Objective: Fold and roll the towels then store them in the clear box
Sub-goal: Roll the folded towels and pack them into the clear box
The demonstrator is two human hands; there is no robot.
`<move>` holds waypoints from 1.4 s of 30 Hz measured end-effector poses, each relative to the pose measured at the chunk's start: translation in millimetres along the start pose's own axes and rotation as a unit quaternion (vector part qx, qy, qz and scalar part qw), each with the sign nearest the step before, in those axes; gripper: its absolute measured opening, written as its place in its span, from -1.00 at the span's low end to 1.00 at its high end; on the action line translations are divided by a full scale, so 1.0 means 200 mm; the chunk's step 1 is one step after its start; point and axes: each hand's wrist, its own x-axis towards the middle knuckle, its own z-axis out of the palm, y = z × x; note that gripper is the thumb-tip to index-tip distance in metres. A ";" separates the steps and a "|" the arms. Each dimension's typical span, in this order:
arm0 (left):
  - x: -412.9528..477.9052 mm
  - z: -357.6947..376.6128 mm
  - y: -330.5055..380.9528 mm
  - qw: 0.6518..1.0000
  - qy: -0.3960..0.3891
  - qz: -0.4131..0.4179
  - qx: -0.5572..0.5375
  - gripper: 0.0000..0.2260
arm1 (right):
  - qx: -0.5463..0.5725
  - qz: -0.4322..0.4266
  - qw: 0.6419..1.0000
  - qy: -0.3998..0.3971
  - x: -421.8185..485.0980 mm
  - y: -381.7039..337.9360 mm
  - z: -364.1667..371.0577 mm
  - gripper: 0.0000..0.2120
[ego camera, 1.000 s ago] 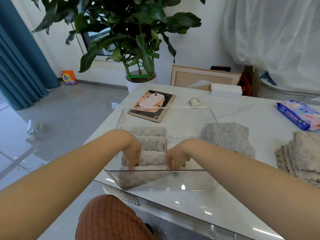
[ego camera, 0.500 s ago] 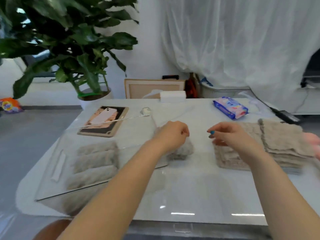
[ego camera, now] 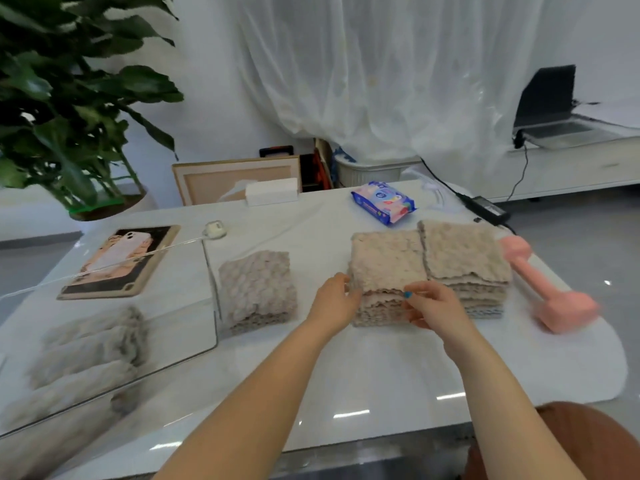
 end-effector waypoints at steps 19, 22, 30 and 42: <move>0.28 0.13 0.15 0.862 -0.075 -0.137 -0.483 -0.53 | -0.083 0.007 0.995 -0.056 0.12 0.14 -0.14 -0.48; 0.26 0.12 0.17 0.873 -0.099 -0.117 -0.463 -0.59 | -0.068 0.008 0.996 -0.063 0.13 0.13 -0.15 -0.50; 0.10 -0.02 0.16 0.924 -0.002 0.044 -0.380 -0.74 | 0.029 -0.200 0.977 0.070 0.10 -0.01 -0.14 -0.85; -0.38 -0.85 -0.09 0.950 0.093 0.091 -0.285 -0.68 | 0.118 -0.070 0.912 -0.387 -0.04 -0.44 0.53 -0.55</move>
